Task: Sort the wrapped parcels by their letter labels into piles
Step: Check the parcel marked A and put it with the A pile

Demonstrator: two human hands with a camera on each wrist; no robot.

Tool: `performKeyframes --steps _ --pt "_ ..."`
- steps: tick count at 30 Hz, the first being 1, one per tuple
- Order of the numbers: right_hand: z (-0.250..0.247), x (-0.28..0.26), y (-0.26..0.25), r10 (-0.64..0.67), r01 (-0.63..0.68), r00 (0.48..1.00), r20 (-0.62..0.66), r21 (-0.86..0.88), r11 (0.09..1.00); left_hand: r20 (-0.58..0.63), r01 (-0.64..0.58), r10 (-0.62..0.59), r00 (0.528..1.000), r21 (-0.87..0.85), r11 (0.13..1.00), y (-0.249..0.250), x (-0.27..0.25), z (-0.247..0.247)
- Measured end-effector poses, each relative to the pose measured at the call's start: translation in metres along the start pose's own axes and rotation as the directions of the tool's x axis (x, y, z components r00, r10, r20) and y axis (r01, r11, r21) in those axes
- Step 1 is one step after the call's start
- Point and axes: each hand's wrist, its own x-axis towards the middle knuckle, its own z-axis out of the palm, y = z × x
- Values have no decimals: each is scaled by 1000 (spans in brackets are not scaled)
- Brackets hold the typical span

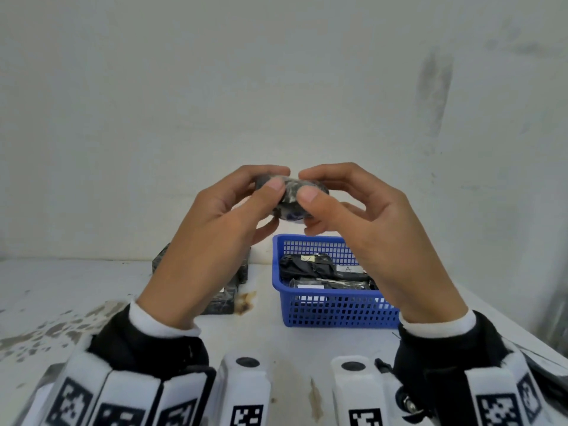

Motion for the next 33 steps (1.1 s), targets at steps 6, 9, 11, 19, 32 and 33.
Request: performKeyframes --steps 6,9,11,19,32,33 --pt "3 0 3 -75 75 997 8 15 997 18 47 -44 999 -155 987 3 0 -2" --pt "6 1 6 -115 114 993 17 7 993 8 71 -71 997 -141 987 3 0 -7" --pt "6 0 5 -113 111 993 43 33 993 -27 85 -89 996 -127 988 1 2 -10" --pt "1 0 5 3 -3 1000 -9 52 999 -68 58 -62 996 -68 996 0 3 -9" --pt "-2 1 -1 108 -108 994 23 24 994 -89 -14 22 996 86 996 -1 3 -7" --pt "-3 1 -1 111 -111 994 16 20 994 -91 -16 24 996 92 996 -1 3 -7"
